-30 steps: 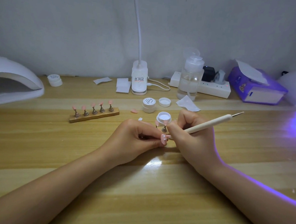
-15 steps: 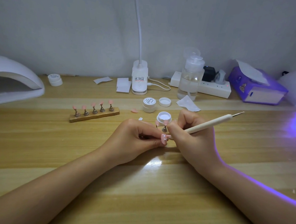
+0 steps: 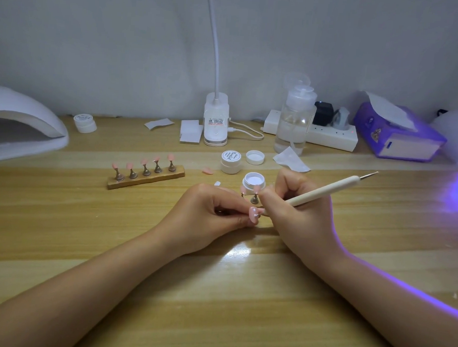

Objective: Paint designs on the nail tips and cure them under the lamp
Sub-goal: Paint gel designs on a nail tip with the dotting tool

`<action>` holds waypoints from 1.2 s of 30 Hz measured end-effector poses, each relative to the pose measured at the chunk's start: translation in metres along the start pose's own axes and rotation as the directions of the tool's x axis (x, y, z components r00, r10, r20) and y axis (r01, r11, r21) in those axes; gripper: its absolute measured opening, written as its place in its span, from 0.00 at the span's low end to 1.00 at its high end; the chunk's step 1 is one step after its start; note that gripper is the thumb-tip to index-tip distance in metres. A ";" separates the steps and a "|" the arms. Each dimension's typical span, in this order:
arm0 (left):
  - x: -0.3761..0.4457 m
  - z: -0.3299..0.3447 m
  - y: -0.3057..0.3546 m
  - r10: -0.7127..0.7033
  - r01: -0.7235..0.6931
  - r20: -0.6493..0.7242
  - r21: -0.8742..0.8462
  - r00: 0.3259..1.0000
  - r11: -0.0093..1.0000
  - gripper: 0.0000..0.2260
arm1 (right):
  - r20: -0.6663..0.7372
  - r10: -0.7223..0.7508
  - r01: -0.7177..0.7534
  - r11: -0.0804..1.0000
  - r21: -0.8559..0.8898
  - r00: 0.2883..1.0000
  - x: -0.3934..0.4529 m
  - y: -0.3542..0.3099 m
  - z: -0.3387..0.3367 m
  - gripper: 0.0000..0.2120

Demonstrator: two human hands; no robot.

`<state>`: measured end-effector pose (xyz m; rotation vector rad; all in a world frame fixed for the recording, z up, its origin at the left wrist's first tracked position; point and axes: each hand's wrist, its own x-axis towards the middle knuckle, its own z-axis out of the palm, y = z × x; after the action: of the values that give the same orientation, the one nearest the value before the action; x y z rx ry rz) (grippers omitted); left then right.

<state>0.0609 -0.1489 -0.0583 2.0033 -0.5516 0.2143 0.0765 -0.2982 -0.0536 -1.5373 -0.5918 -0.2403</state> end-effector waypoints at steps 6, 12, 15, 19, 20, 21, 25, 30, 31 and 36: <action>0.000 0.000 0.001 -0.002 0.002 0.007 -0.007 1.000 1.000 0.07 | -0.017 0.004 -0.004 1.000 0.002 1.000 0.000 -0.002 0.001 0.17; 0.000 0.000 0.001 -0.003 0.003 0.005 0.003 1.000 1.000 0.08 | -0.009 -0.002 0.002 1.000 0.001 1.000 0.000 0.000 0.000 0.19; 0.000 0.000 0.000 -0.003 0.003 0.006 0.003 1.000 1.000 0.08 | -0.008 0.006 -0.006 1.000 0.019 1.000 0.001 0.000 0.000 0.17; 0.000 0.000 -0.001 0.005 -0.005 0.005 0.002 1.000 1.000 0.07 | -0.004 0.016 -0.016 0.999 0.040 1.000 0.001 0.000 0.000 0.18; 0.000 0.000 -0.001 0.005 -0.005 0.004 -0.001 1.000 1.000 0.07 | -0.004 0.012 -0.011 0.999 0.032 1.000 0.001 0.001 0.000 0.19; 0.000 0.000 0.000 0.005 -0.005 0.003 -0.001 1.000 1.000 0.06 | -0.004 0.005 -0.005 1.000 0.020 1.000 0.001 0.001 0.000 0.20; 0.000 0.000 0.000 0.005 -0.005 0.007 -0.001 1.000 1.000 0.07 | 0.003 0.000 0.000 1.000 0.008 1.000 0.001 0.001 0.000 0.20; 0.000 0.000 0.000 -0.003 0.003 0.003 -0.004 1.000 1.000 0.08 | -0.039 0.002 -0.003 1.000 -0.009 0.999 0.000 0.000 -0.001 0.22; 0.000 0.000 0.000 -0.008 0.008 0.002 -0.006 1.000 1.000 0.08 | -0.048 0.012 -0.013 1.000 -0.012 0.999 0.000 -0.001 -0.001 0.22; 0.000 0.000 -0.001 -0.029 0.028 -0.007 -0.022 1.000 0.999 0.08 | -0.087 0.014 -0.018 0.999 -0.050 0.996 0.002 0.001 -0.002 0.21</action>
<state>0.0608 -0.1483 -0.0588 1.9873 -0.5183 0.1973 0.0792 -0.2996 -0.0537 -1.5718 -0.5082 -0.3102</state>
